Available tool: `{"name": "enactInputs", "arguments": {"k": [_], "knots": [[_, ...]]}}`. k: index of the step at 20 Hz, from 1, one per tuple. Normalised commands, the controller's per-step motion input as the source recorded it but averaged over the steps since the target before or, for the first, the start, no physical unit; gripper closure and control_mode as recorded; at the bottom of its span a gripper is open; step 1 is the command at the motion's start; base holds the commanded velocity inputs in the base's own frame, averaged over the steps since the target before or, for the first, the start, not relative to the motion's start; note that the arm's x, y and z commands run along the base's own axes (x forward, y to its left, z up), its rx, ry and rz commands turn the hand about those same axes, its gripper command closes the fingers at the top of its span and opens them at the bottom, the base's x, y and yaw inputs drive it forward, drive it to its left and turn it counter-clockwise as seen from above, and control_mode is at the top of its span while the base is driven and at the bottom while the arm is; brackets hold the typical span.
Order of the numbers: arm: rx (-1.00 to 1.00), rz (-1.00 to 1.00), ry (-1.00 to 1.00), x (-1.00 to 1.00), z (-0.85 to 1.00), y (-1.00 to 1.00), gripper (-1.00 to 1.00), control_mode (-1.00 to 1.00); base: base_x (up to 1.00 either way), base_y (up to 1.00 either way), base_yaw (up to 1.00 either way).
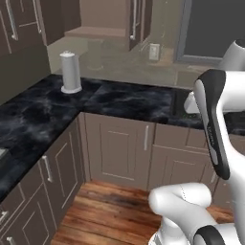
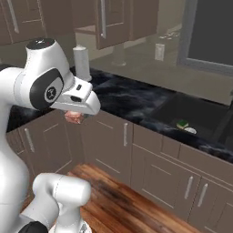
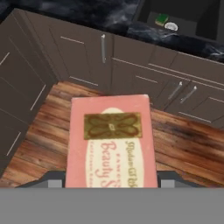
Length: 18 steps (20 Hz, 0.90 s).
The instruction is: Pick up the bar soap and sponge from the sink, and place them back in the cabinet, and close the cabinet doors.
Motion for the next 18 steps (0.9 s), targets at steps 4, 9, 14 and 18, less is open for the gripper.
{"name": "enactInputs", "arguments": {"k": [4, 9, 14, 18], "knots": [[0.0, 0.0, 0.0, 0.0, 0.0, 0.0, 1.0, 1.0, -0.2, 0.93, 0.19], [0.0, 0.0, 0.0, 0.0, 0.0, 0.0, 1.0, 1.0, 0.0, 0.67, 0.12], [0.0, 0.0, 0.0, 0.0, 0.0, 0.0, 1.0, 1.0, 0.09, 0.18, 0.07], [0.0, 0.0, 0.0, 0.0, 0.0, 0.0, 1.0, 1.0, 0.35, 0.1, 0.05]]}}
